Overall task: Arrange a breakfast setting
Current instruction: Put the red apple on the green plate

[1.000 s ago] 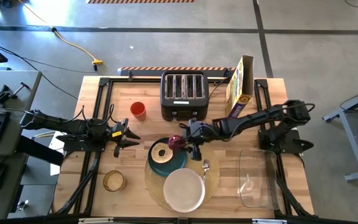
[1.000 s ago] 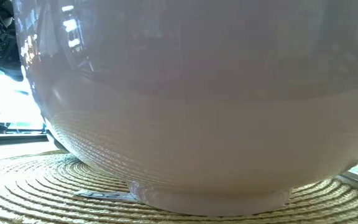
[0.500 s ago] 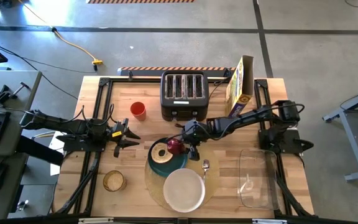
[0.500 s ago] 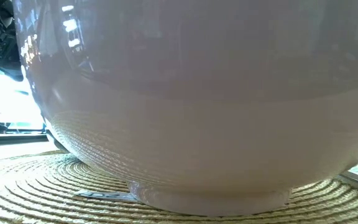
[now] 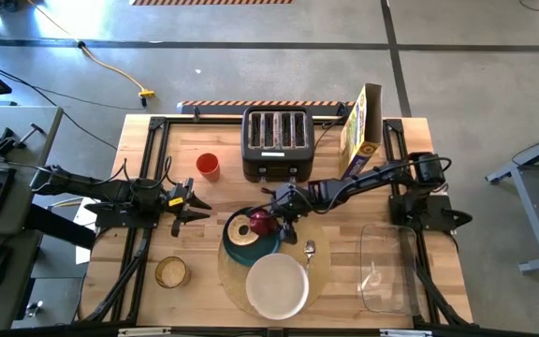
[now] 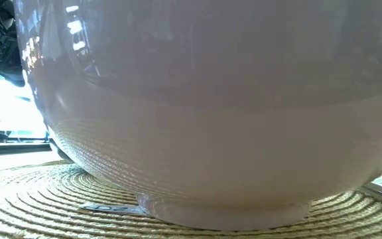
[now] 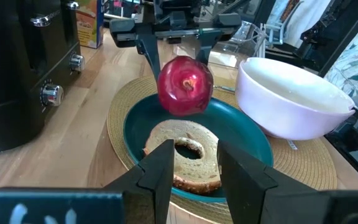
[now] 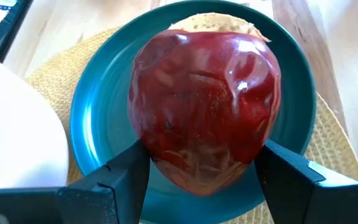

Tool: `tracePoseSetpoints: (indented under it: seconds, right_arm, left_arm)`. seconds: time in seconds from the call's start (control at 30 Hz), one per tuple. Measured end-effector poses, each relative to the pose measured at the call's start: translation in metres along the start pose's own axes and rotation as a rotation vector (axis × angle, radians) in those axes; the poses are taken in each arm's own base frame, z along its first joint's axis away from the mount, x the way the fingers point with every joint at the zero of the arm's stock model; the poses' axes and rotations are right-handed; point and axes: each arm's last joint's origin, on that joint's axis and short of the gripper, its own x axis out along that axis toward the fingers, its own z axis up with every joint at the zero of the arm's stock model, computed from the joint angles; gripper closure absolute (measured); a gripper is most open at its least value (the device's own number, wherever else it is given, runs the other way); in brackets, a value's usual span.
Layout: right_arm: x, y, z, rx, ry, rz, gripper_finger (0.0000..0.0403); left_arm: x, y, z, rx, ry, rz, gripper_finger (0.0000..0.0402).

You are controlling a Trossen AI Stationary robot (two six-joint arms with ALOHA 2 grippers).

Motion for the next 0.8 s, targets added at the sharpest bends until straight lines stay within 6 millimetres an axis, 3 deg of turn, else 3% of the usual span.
tracePoseSetpoints:
  seconds: [0.37, 0.8]
  right_arm:
    - [0.0014, 0.0055, -0.0021, 0.064, 0.006, -0.053, 0.0167]
    - [0.0015, 0.0052, -0.0055, 0.279, 0.018, -0.119, 0.0166]
  left_arm:
    - [0.0, 0.0, 0.0, 0.0, 0.0, 0.0, 0.0289]
    - [0.0, 0.0, 0.0, 0.0, 0.0, 0.0, 0.0289]
